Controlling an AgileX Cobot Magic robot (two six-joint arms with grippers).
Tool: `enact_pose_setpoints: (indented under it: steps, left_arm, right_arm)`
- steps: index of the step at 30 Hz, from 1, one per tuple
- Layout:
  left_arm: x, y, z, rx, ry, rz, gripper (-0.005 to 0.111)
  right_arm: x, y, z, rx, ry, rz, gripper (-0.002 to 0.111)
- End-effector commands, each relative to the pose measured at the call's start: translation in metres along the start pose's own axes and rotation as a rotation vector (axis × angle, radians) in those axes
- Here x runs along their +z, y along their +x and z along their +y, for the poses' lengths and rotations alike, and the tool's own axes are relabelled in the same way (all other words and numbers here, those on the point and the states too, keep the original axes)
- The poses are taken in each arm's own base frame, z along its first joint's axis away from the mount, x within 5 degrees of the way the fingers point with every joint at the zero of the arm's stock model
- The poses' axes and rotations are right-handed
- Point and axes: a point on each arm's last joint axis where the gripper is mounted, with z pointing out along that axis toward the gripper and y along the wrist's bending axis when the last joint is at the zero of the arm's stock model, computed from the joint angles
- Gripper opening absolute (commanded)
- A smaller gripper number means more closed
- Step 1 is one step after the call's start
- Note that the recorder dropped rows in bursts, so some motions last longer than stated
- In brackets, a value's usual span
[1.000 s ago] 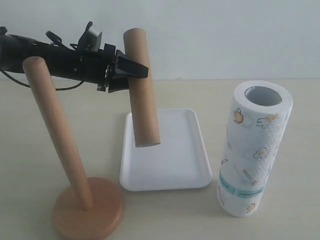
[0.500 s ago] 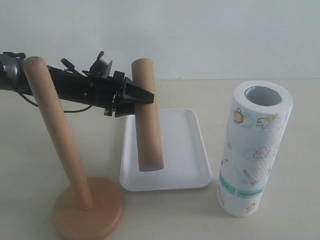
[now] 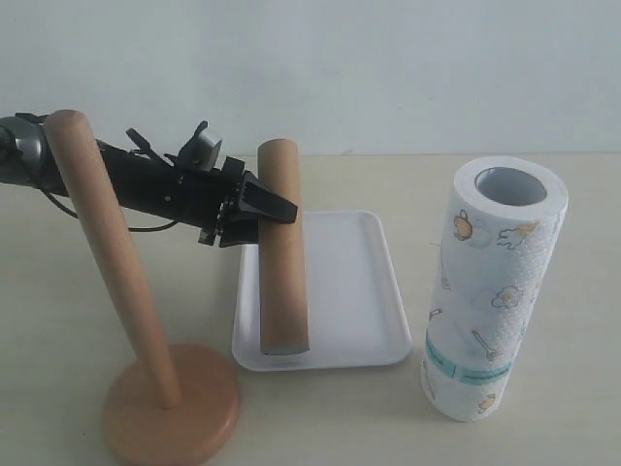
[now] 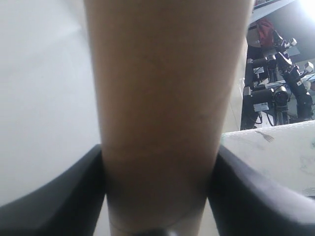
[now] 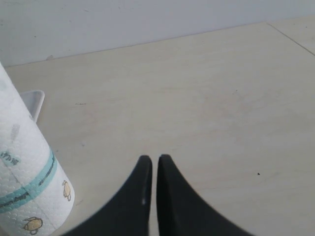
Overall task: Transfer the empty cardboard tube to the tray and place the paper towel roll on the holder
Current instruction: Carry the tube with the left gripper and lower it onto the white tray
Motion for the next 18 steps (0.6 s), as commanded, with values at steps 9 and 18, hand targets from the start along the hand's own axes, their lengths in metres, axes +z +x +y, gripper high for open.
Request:
enact_pose_setpoints:
  steps: [9, 18]
  left_arm:
    - [0.0052, 0.0030, 0.0086, -0.047, -0.004, -0.006, 0.004]
    - [0.0053, 0.0027, 0.0093, -0.052, -0.009, -0.009, 0.005]
  right_arm:
    - [-0.0003, -0.0008, 0.0000, -0.012, -0.001, -0.010, 0.004]
    - [-0.0003, -0.0008, 0.0000, -0.012, -0.001, -0.010, 0.004]
